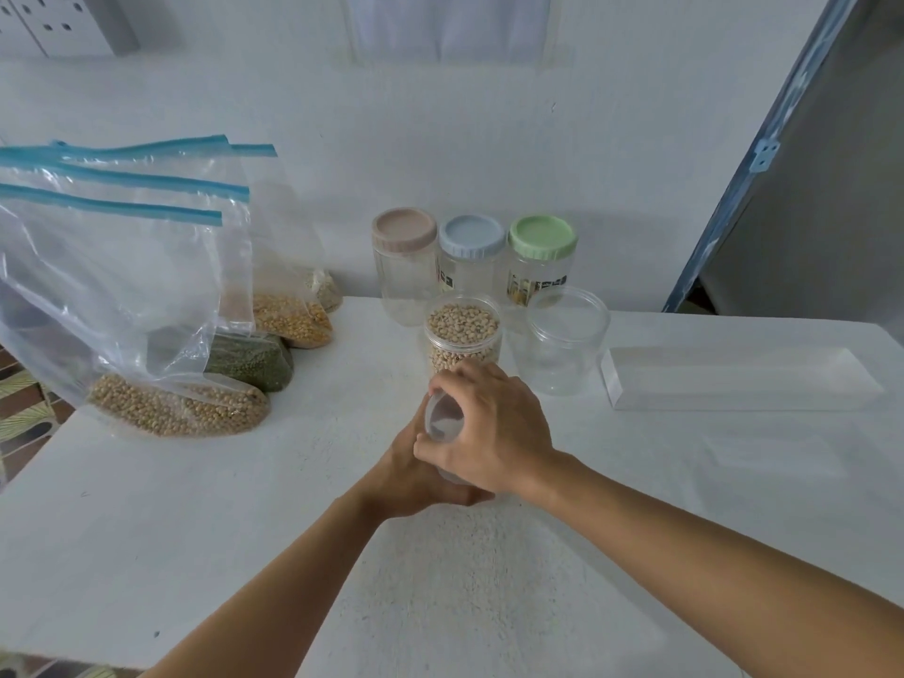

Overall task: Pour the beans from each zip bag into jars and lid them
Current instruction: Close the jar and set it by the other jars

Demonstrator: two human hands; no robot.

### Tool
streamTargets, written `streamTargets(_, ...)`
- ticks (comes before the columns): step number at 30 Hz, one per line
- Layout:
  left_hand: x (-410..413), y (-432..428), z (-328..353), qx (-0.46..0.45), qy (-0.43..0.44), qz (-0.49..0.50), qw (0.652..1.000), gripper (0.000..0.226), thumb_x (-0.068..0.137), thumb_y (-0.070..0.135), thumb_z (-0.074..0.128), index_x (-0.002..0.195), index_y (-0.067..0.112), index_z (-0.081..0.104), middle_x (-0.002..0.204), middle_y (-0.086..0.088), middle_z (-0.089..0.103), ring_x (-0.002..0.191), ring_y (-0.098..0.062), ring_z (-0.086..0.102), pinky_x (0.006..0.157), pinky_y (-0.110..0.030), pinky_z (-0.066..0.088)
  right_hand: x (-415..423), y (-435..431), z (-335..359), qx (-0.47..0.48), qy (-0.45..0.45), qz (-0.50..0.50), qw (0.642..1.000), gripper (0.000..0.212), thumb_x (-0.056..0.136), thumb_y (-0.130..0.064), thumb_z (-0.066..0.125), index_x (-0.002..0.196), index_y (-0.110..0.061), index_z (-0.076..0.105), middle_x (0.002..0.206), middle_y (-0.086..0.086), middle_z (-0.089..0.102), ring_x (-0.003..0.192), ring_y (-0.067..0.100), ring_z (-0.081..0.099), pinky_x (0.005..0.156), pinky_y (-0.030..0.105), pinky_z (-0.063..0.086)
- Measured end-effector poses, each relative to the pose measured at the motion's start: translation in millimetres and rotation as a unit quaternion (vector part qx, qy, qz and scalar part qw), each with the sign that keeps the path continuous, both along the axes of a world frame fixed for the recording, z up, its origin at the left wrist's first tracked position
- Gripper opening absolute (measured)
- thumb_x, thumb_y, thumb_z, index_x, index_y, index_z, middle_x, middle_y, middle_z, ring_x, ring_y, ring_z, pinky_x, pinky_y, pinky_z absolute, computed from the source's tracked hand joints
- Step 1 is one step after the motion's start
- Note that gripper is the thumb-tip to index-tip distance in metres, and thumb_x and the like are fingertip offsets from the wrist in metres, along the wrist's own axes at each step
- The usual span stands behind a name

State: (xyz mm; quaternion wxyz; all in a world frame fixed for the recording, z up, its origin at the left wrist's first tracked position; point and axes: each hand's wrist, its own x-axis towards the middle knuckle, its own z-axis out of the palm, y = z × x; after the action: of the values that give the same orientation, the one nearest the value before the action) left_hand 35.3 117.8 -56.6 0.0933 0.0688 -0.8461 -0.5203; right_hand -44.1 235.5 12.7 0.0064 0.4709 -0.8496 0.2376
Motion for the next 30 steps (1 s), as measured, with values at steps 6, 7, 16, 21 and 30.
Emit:
streamTargets(6,-7,-14,1,-0.003,0.037,-0.054,0.998,0.079,0.064,0.021,0.097,0.130,0.015,0.054,0.120,0.002,0.063,0.114,-0.019,0.064,0.090,-0.033,0.056,-15,2,1,-0.022,-0.027,0.095,0.995,0.052,0.068,-0.056,0.069,0.111,-0.027,0.069,0.110,-0.018,0.064,0.102,0.005,0.057,0.094,0.035,0.049)
streamTargets(7,-8,-18,3,-0.021,0.017,-0.065,0.998,0.081,0.062,0.030,0.096,0.130,0.022,0.053,0.122,0.006,0.061,0.116,-0.015,0.062,0.094,-0.031,0.053,-21,1,4,-0.011,-0.035,0.138,0.990,0.050,0.069,-0.053,0.071,0.111,-0.027,0.069,0.111,-0.018,0.064,0.102,0.004,0.058,0.095,0.034,0.048)
streamTargets(16,-12,-31,0,-0.016,-0.048,-0.095,0.994,0.085,0.064,0.030,0.096,0.136,0.021,0.052,0.130,0.001,0.059,0.123,-0.018,0.059,0.102,-0.037,0.053,-30,7,26,0.152,0.073,0.152,0.974,0.066,0.089,-0.079,0.042,0.141,-0.039,0.050,0.148,0.006,0.036,0.130,0.023,0.037,0.106,0.042,0.042)
streamTargets(21,-12,-30,-2,-0.002,-0.070,-0.087,0.994,0.093,0.062,0.023,0.099,0.138,0.028,0.045,0.132,0.012,0.056,0.124,0.005,0.053,0.101,-0.017,0.046,-28,2,59,0.208,0.002,0.237,0.949,0.047,0.083,-0.047,0.071,0.128,-0.041,0.064,0.126,-0.006,0.050,0.117,0.015,0.044,0.099,0.039,0.046)
streamTargets(30,-12,-27,-1,-0.029,-0.045,-0.097,0.994,0.080,0.068,0.008,0.095,0.131,0.028,0.049,0.119,0.026,0.061,0.115,0.004,0.060,0.089,-0.015,0.051,-10,2,47,0.274,0.058,0.069,0.957,0.069,0.091,-0.079,0.037,0.143,-0.034,0.035,0.144,0.012,0.036,0.132,0.034,0.034,0.096,0.048,0.045)
